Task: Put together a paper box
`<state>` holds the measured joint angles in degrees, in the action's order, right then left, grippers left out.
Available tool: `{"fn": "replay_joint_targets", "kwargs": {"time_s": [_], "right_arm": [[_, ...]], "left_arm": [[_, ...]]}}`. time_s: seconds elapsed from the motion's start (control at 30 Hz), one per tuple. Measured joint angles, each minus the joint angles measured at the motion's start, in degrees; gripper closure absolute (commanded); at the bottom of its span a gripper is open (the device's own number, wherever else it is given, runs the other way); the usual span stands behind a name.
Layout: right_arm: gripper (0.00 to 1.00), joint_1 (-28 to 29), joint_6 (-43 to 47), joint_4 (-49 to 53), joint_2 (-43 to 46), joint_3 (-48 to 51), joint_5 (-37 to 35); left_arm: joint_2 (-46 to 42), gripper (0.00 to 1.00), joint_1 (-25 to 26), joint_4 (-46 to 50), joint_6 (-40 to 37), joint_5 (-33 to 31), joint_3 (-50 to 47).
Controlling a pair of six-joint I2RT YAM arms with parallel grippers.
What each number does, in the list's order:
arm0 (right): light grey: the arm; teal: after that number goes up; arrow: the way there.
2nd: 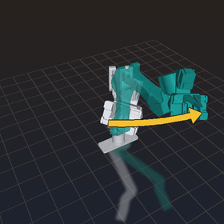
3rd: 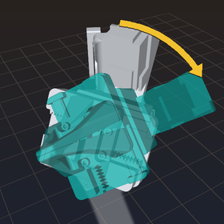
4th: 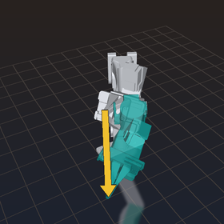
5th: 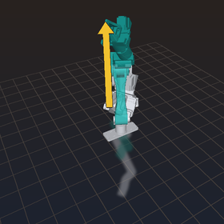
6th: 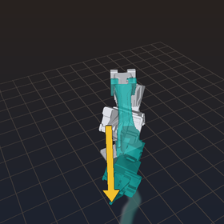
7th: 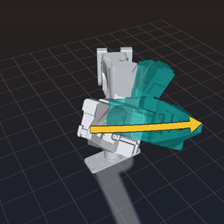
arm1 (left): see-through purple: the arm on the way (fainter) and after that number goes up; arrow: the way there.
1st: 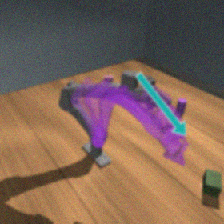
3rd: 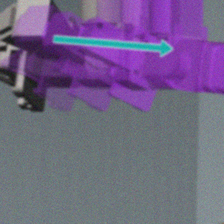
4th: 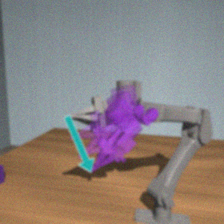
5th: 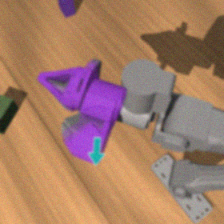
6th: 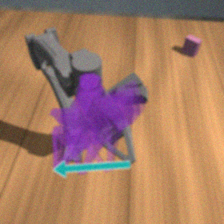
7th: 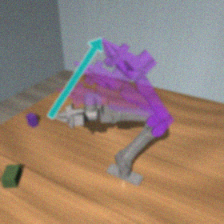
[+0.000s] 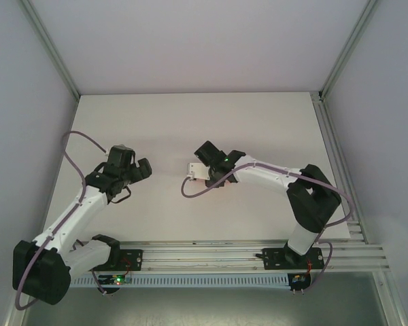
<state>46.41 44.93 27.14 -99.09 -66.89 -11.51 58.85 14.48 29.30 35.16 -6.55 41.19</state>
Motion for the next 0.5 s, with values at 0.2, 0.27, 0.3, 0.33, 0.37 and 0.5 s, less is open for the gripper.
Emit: {"fn": "replay_joint_targets", "kwargs": {"time_s": [0.2, 0.27, 0.3, 0.33, 0.37, 0.5], "right_arm": [[0.66, 0.3, 10.5, -16.6, -4.5, 0.8, -10.0], [0.66, 0.3, 13.9, -23.6, -5.6, 2.7, -11.8], [0.65, 0.3, 15.2, -26.6, -5.9, 3.7, -12.3], [0.62, 0.4, 16.3, -29.6, -6.3, 5.0, -12.6], [0.59, 0.4, 17.1, -31.8, -6.5, 6.3, -12.8], [0.36, 1.4, 17.9, -36.4, -6.5, 9.1, -13.4]], "left_arm": [[-6.8, 0.00, 0.0, 0.5, 0.1, -2.4, -1.3], [-8.9, 0.00, 0.0, 0.7, 0.3, -3.1, -2.4], [-9.8, 0.00, 0.0, 0.8, 0.5, -3.3, -3.1], [-10.4, 0.00, 0.0, 0.8, 0.5, -3.4, -3.5], [-10.8, 0.00, 0.0, 0.9, 0.7, -3.5, -3.9], [-10.8, 0.00, 0.0, 0.9, 1.5, -3.4, -4.2]]}}
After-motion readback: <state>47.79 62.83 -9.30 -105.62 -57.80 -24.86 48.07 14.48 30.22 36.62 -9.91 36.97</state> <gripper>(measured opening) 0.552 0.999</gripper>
